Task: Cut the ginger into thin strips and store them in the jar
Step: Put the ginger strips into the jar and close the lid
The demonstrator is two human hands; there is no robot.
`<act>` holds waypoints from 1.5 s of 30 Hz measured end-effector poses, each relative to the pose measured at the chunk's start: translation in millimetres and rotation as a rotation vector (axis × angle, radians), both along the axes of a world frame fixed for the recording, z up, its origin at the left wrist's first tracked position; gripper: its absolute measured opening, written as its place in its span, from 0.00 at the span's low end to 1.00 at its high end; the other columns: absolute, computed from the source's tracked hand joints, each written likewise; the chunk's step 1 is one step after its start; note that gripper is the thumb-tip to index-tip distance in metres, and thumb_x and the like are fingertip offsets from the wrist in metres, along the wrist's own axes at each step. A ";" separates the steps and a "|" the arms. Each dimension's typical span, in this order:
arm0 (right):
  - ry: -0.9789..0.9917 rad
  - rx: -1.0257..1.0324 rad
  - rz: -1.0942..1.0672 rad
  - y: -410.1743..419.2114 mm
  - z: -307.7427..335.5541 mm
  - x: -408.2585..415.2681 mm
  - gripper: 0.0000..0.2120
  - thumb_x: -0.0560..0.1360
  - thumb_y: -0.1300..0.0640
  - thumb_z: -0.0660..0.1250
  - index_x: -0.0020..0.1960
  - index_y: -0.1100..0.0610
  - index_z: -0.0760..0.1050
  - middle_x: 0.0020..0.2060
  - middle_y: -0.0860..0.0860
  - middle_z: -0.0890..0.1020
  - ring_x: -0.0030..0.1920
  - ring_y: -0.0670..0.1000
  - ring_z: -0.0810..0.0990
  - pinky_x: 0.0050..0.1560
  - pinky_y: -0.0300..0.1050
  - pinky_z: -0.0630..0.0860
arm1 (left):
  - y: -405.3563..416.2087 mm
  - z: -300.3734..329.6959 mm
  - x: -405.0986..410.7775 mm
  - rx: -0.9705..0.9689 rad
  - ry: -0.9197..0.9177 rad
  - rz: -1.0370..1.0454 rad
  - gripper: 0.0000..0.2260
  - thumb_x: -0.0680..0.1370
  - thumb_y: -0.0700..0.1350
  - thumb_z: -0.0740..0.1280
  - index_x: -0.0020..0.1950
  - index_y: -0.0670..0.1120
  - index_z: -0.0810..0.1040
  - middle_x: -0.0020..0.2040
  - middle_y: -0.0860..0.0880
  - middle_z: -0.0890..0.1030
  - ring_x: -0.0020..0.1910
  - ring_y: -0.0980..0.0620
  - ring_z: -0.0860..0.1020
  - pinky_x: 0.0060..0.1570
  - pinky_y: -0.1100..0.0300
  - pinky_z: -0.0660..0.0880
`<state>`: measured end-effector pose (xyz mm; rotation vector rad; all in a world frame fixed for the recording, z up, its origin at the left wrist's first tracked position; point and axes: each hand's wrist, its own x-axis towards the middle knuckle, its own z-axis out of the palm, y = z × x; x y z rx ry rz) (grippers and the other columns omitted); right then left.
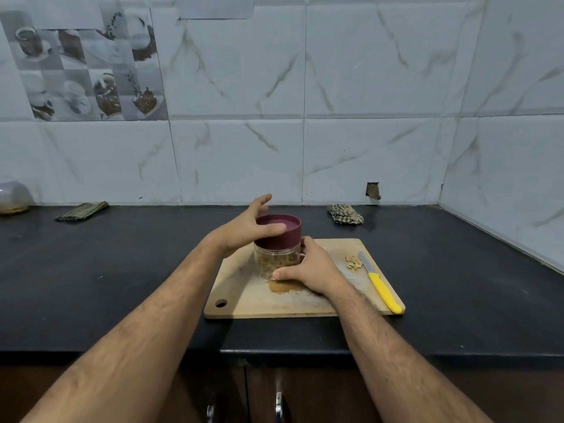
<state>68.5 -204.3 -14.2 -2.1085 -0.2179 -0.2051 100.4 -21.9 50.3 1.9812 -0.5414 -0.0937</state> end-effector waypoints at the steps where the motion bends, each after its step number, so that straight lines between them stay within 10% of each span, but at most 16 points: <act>1: 0.000 0.002 -0.002 -0.1 -0.8 0.0 0.40 0.57 0.47 0.84 0.64 0.51 0.70 0.55 0.43 0.79 0.56 0.44 0.77 0.58 0.44 0.76 | -3.0 -2.2 -1.4 0.015 -0.046 0.055 0.55 0.56 0.64 0.75 0.78 0.56 0.54 0.71 0.51 0.62 0.70 0.53 0.65 0.66 0.58 0.65; 9: -0.003 0.006 -0.002 0.3 -0.8 0.7 0.41 0.57 0.47 0.84 0.64 0.51 0.70 0.57 0.44 0.79 0.57 0.44 0.77 0.58 0.44 0.76 | 9.6 -18.1 1.5 -0.273 0.068 0.019 0.51 0.60 0.52 0.75 0.79 0.55 0.54 0.70 0.49 0.73 0.67 0.51 0.74 0.72 0.51 0.67; 15: -0.001 0.006 -0.003 0.5 -1.5 0.7 0.40 0.57 0.46 0.84 0.63 0.51 0.70 0.57 0.43 0.80 0.57 0.45 0.77 0.60 0.46 0.76 | -10.3 -17.4 -6.1 -0.095 -0.066 0.202 0.54 0.63 0.66 0.74 0.81 0.54 0.48 0.71 0.49 0.66 0.67 0.52 0.71 0.64 0.59 0.68; 25: -0.006 0.010 -0.015 2.1 -0.2 -1.9 0.38 0.59 0.48 0.84 0.63 0.52 0.70 0.57 0.44 0.79 0.56 0.45 0.77 0.53 0.40 0.74 | -0.8 -21.3 -10.9 -0.233 -0.039 0.190 0.34 0.80 0.46 0.68 0.81 0.53 0.53 0.59 0.55 0.78 0.57 0.62 0.77 0.59 0.66 0.70; 31: -0.008 -0.004 -0.011 0.8 -1.6 -0.8 0.36 0.59 0.47 0.84 0.61 0.51 0.70 0.54 0.43 0.80 0.55 0.44 0.78 0.52 0.40 0.75 | -20.1 -23.3 -16.2 -0.060 -0.208 0.292 0.56 0.60 0.62 0.79 0.80 0.56 0.51 0.66 0.50 0.70 0.64 0.52 0.73 0.65 0.56 0.71; 45: 0.024 0.052 0.111 5.0 -10.7 17.7 0.52 0.49 0.36 0.85 0.68 0.46 0.67 0.58 0.45 0.81 0.58 0.45 0.80 0.60 0.52 0.78 | -10.9 -29.6 -13.6 -0.166 -0.160 0.197 0.46 0.59 0.58 0.81 0.73 0.59 0.62 0.61 0.53 0.76 0.60 0.56 0.78 0.64 0.52 0.75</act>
